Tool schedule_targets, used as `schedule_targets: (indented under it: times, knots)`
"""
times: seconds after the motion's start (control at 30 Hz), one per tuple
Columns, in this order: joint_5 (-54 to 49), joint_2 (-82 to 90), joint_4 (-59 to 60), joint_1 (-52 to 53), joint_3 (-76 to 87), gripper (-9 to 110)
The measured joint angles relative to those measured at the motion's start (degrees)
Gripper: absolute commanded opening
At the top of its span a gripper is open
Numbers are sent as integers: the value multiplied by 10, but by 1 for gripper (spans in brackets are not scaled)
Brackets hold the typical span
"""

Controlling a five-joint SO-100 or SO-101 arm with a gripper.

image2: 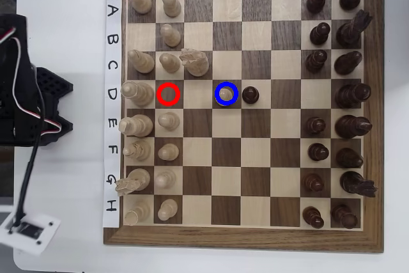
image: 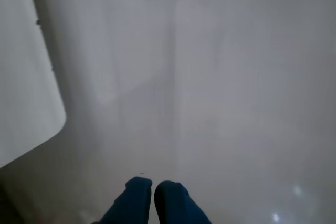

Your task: Move the piece to destination

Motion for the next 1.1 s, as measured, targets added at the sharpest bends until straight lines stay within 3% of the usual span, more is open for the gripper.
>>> schedule_targets:
  times: [0.47, 1.1]
  knots:
    - [-33, 134, 73, 45, 214, 0]
    - [-34, 148, 135, 40, 233, 0]
